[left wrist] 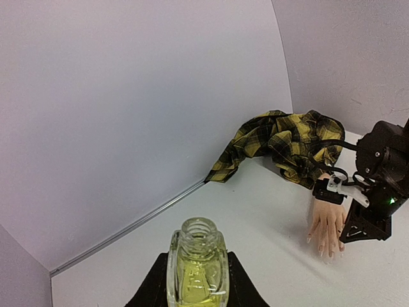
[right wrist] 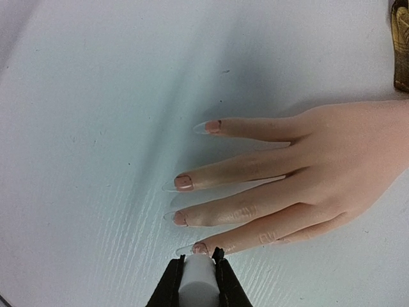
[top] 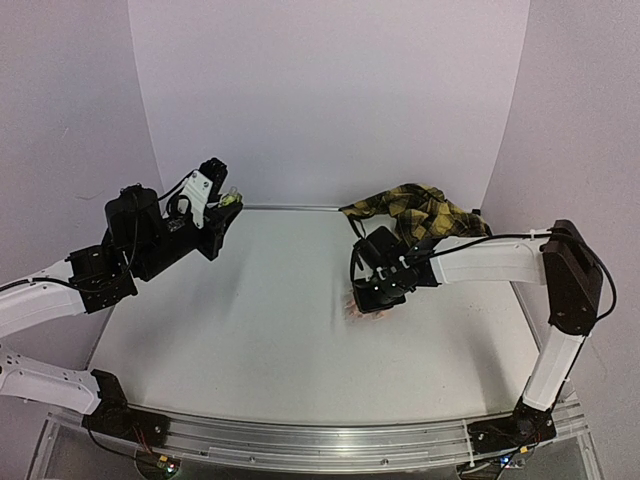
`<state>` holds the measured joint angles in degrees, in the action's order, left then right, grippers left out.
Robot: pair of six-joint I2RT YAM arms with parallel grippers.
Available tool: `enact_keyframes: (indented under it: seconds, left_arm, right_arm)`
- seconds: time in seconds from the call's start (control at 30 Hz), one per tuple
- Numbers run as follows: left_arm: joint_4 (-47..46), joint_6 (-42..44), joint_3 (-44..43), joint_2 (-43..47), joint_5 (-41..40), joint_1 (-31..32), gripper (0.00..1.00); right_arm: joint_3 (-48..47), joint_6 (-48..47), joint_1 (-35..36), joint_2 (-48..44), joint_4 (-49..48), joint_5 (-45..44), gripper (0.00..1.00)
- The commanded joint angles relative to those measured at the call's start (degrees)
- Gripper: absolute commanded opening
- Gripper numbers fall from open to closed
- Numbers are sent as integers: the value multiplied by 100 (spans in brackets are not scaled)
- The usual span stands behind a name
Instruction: Paint the nails
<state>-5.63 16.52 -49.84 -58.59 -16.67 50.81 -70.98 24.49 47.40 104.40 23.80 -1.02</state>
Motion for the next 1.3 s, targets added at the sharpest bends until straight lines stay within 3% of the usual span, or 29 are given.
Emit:
enact_keyframes:
  seconds: [0.0, 1.27]
  left_arm:
    - [-124, 22, -198, 22, 23, -9, 0]
    - [-135, 21, -219, -10, 32, -9, 0]
  right_arm:
    - [-125, 10, 21, 29, -4, -79, 0]
    - [-221, -6, 27, 278, -5, 245, 0]
